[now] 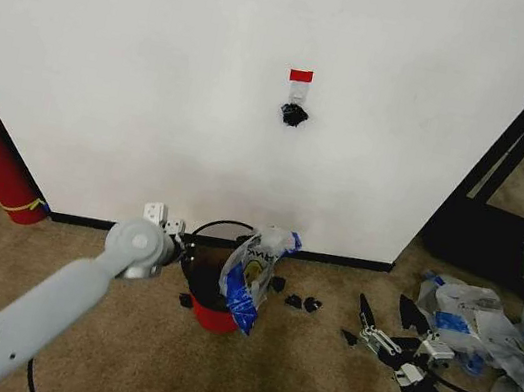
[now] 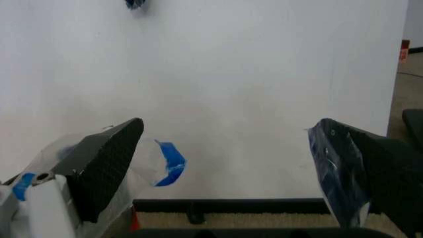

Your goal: Pick up the garbage bag from the wall and place it over the trash bin.

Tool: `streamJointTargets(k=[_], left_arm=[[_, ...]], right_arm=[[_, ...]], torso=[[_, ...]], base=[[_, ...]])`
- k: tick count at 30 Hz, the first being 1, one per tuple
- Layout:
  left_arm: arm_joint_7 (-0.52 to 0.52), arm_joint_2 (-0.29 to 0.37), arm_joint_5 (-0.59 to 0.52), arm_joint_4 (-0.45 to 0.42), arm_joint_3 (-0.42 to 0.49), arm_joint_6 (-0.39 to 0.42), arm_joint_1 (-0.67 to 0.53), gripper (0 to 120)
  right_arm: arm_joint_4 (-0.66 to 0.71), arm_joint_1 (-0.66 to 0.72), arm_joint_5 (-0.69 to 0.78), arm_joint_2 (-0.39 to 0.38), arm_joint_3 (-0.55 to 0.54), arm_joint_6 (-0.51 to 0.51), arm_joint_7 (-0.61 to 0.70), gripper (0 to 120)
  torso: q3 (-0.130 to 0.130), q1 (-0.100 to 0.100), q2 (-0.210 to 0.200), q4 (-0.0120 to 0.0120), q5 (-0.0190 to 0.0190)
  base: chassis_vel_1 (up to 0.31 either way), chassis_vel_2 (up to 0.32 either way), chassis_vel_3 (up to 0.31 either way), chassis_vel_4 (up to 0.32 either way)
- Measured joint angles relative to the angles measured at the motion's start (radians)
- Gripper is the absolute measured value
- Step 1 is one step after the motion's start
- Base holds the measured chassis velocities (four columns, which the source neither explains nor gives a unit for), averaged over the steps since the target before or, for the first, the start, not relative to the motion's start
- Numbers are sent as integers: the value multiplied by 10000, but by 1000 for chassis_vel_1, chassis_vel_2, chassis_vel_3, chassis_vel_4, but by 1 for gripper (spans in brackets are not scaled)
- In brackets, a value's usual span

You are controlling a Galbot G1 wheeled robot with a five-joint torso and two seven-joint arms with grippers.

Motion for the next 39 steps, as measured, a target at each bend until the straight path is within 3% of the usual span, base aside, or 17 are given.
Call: streamJointTargets(k=[8,14,23,39], left_arm=[[-696,-1078,1221,-349,-302,-1382,910,0],[-1071,-2129,1772,-582,-368,-1756,1582,0],[-890,-2338,2449,-163,-206,-1960,1857,0],[-1025,-2604,2412,705,89,-1934,1541,0]], right_arm=[[-25,111,-196,68,-229,-32,31,100],[11,67,-415,191,-332,-110,178,100],[16,15,-517,253,-311,-108,189,100],[-30,9,-613,326,-299,-66,246,100]], torso=[[0,0,0,-1,-1],[0,0,0,-5,-1],[0,0,0,-1,0],[-1,0,3,0,2]], base=[[0,0,0,0],[0,0,0,0],[0,0,0,0],[0,0,0,0]])
